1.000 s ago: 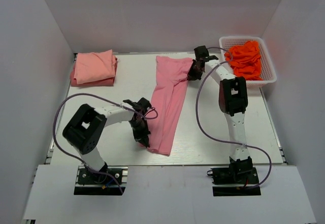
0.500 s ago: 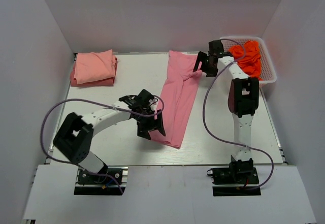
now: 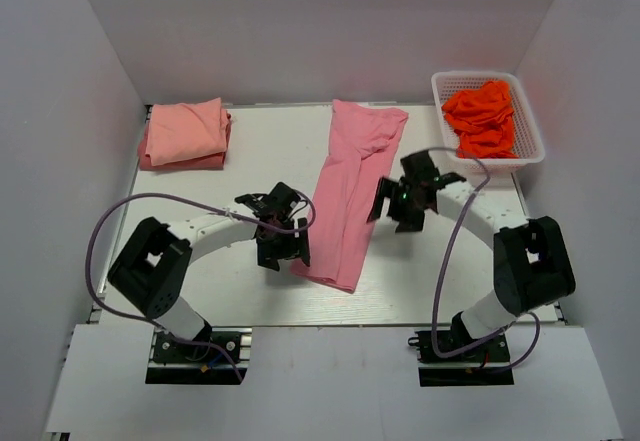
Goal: Fold and stack the t-shirts
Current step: Grab the bottom of the folded rectangular tshirt with both arms
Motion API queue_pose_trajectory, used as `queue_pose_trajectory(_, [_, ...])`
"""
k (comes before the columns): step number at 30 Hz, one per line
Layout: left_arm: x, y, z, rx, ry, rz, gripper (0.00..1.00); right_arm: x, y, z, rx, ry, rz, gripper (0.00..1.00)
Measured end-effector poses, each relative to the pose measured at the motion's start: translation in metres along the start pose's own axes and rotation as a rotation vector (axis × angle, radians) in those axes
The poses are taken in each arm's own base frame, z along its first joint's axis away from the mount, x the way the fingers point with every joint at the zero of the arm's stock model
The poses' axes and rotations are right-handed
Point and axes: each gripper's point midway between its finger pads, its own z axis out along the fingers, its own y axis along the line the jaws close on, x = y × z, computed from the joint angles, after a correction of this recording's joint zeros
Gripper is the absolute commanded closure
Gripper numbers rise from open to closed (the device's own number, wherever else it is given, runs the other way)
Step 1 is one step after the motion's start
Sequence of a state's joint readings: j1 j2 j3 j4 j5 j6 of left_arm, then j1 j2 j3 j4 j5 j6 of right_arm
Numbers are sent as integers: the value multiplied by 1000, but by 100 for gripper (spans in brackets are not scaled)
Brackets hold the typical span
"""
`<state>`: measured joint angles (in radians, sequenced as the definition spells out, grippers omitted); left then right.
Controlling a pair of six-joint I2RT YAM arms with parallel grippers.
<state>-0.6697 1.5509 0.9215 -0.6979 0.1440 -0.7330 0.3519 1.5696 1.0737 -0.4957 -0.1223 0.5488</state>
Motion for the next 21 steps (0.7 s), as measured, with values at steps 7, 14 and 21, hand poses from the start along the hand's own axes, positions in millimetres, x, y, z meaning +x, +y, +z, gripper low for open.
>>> queue_pose_trajectory(7, [-2, -2, 22, 15, 22, 11, 52, 161, -3, -2, -50, 390, 61, 10])
queue_pose_trajectory(14, [7, -8, 28, 70, 45, 17, 85, 185, 30, -3, -151, 474, 48, 28])
queue_pose_trajectory(21, [15, -7, 25, 92, 53, 3, 100, 205, 42, 3, -181, 553, 43, 68])
